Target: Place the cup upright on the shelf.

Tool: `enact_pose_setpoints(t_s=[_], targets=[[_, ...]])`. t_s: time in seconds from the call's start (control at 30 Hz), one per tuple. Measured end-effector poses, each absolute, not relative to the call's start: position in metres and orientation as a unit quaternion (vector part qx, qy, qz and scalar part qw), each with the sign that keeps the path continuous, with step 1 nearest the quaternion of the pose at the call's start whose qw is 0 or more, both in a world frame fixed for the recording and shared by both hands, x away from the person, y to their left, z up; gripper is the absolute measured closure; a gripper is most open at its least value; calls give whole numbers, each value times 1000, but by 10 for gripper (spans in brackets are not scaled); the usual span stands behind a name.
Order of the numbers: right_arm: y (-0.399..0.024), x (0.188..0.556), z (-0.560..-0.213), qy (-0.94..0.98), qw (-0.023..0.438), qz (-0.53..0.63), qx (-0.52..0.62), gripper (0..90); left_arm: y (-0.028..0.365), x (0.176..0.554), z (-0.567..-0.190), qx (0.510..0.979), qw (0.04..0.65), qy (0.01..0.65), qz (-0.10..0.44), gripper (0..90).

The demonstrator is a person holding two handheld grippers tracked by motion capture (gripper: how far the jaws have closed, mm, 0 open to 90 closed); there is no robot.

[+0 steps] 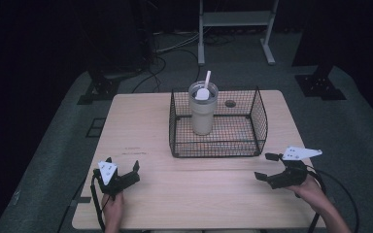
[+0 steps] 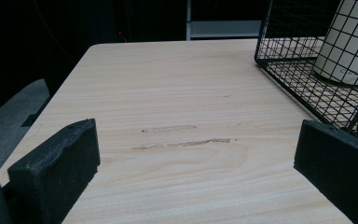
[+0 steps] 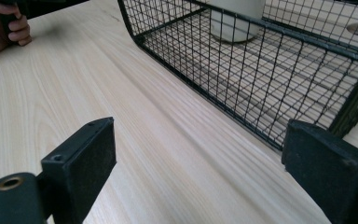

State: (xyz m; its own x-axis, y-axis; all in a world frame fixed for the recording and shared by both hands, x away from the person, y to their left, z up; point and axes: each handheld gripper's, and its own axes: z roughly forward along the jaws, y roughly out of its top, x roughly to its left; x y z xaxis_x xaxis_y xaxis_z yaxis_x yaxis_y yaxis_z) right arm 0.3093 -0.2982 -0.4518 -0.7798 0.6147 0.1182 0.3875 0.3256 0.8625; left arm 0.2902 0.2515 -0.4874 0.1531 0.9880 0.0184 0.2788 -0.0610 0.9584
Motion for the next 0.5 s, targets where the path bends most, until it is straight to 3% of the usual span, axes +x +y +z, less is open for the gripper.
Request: enact_pose_setpoints(t_s=[0.5], targets=[[-300, 295, -469, 806, 118, 483, 322, 90, 251, 290, -488, 611, 449, 517, 396, 0]])
